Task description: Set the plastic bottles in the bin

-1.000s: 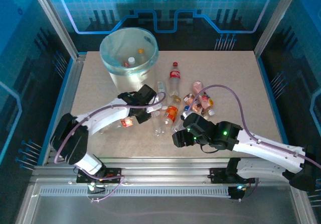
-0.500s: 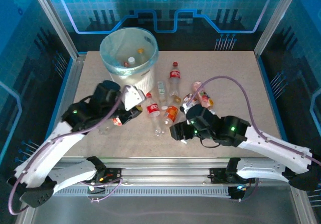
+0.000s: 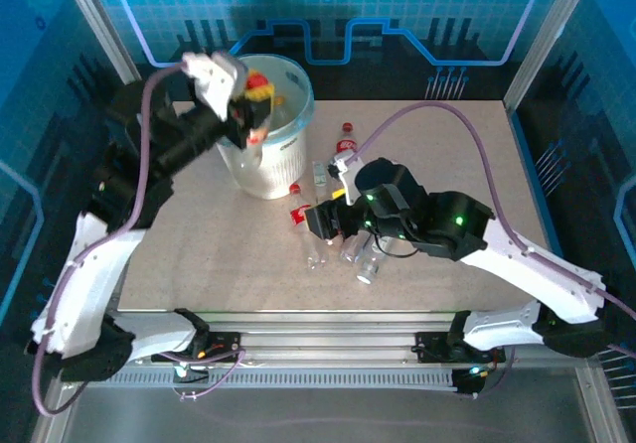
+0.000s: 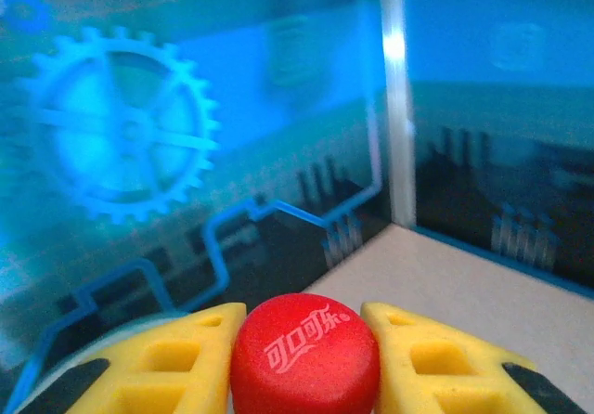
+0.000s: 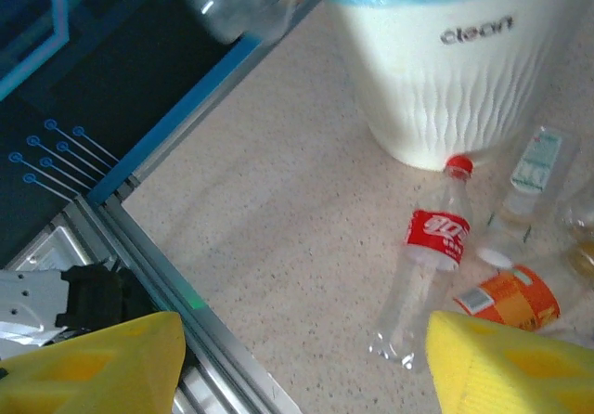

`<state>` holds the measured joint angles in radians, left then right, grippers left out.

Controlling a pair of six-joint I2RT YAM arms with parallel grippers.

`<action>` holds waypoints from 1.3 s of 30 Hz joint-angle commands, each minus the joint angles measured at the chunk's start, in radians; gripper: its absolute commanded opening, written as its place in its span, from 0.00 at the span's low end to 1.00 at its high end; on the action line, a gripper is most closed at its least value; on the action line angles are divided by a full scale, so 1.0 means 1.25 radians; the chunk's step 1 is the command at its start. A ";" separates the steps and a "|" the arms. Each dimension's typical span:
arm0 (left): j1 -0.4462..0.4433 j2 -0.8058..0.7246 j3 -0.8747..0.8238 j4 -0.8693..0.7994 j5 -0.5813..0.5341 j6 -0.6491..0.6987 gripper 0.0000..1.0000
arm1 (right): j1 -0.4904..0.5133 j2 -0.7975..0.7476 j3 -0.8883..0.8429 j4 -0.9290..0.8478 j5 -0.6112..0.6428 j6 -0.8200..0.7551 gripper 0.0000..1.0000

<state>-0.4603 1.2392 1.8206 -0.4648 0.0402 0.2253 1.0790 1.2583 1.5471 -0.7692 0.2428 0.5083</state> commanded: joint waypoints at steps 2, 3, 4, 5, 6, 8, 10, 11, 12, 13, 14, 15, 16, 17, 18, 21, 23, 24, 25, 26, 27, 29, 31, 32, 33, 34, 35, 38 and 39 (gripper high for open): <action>0.095 0.083 0.077 0.150 -0.050 -0.089 0.00 | -0.005 0.037 0.067 -0.015 -0.016 -0.035 0.70; 0.112 0.110 0.097 0.166 -0.061 -0.092 0.00 | -0.005 0.042 0.072 -0.015 -0.019 -0.035 0.70; 0.127 0.136 0.110 0.186 -0.073 -0.096 0.00 | -0.008 0.046 0.076 -0.015 -0.021 -0.034 0.70; 0.141 0.156 0.118 0.202 -0.079 -0.108 0.00 | -0.009 0.047 0.078 -0.014 -0.025 -0.032 0.70; 0.161 0.182 0.126 0.219 -0.079 -0.125 0.00 | -0.011 0.049 0.078 -0.014 -0.029 -0.033 0.70; 0.194 0.221 0.120 0.265 -0.095 -0.158 0.00 | -0.016 0.051 0.078 -0.019 -0.028 -0.036 0.70; 0.233 0.246 0.071 0.346 -0.099 -0.215 0.00 | -0.024 0.049 0.072 -0.025 -0.021 -0.036 0.70; 0.249 0.256 0.052 0.371 -0.100 -0.248 0.00 | -0.027 0.046 0.068 -0.025 -0.020 -0.034 0.70; 0.265 0.266 0.037 0.389 -0.103 -0.278 0.00 | -0.031 0.042 0.062 -0.024 -0.021 -0.030 0.70; 0.273 0.278 0.024 0.392 -0.109 -0.293 0.00 | -0.033 0.037 0.052 -0.021 -0.022 -0.027 0.70; 0.279 0.287 0.016 0.387 -0.116 -0.300 0.00 | -0.036 0.030 0.044 -0.020 -0.022 -0.025 0.70; 0.279 0.293 0.006 0.383 -0.121 -0.301 0.00 | -0.037 0.026 0.035 -0.020 -0.023 -0.022 0.70; 0.279 0.296 -0.011 0.381 -0.122 -0.304 0.00 | -0.039 0.020 0.024 -0.023 -0.024 -0.018 0.70; 0.280 0.297 -0.029 0.378 -0.121 -0.312 0.00 | -0.040 0.012 0.012 -0.026 -0.022 -0.012 0.70; 0.280 0.296 -0.047 0.377 -0.124 -0.319 0.00 | -0.041 0.007 0.002 -0.028 -0.022 -0.008 0.70; 0.280 0.291 -0.113 0.390 -0.121 -0.325 0.00 | -0.046 -0.018 -0.042 -0.023 -0.021 0.011 0.70; 0.281 0.286 -0.155 0.393 -0.126 -0.321 0.00 | -0.047 -0.035 -0.070 -0.017 -0.021 0.027 0.70; 0.281 0.284 -0.174 0.398 -0.129 -0.317 0.00 | -0.047 -0.043 -0.079 -0.015 -0.021 0.033 0.70; 0.280 0.280 -0.198 0.403 -0.131 -0.313 0.00 | -0.047 -0.050 -0.089 -0.014 -0.021 0.039 0.70; 0.281 0.278 -0.221 0.410 -0.135 -0.312 0.00 | -0.048 -0.057 -0.097 -0.014 -0.020 0.044 0.70; 0.281 0.276 -0.242 0.417 -0.138 -0.311 0.00 | -0.047 -0.063 -0.105 -0.015 -0.019 0.048 0.70; 0.284 0.273 -0.283 0.433 -0.149 -0.316 0.00 | -0.047 -0.075 -0.120 -0.018 -0.015 0.055 0.70; 0.289 0.273 -0.310 0.442 -0.155 -0.324 0.00 | -0.048 -0.082 -0.127 -0.025 -0.014 0.061 0.70; 0.293 0.274 -0.322 0.443 -0.159 -0.329 0.00 | -0.047 -0.084 -0.128 -0.029 -0.013 0.066 0.70; 0.297 0.277 -0.328 0.443 -0.162 -0.334 0.00 | -0.047 -0.086 -0.130 -0.031 -0.013 0.069 0.70; 0.300 0.281 -0.335 0.442 -0.164 -0.340 0.00 | -0.047 -0.089 -0.134 -0.034 -0.013 0.074 0.70; 0.305 0.286 -0.341 0.441 -0.162 -0.345 0.00 | -0.047 -0.091 -0.138 -0.034 -0.011 0.078 0.70; 0.311 0.305 -0.340 0.428 -0.154 -0.347 0.00 | -0.047 -0.094 -0.152 -0.029 -0.009 0.086 0.70; 0.311 0.310 -0.339 0.425 -0.151 -0.346 0.00 | -0.047 -0.093 -0.152 -0.029 -0.010 0.088 0.70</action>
<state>-0.0895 1.6180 1.4033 0.0502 -0.1352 -0.1864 1.0309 1.1545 1.3693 -0.7979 0.2207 0.5880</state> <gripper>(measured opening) 0.325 0.703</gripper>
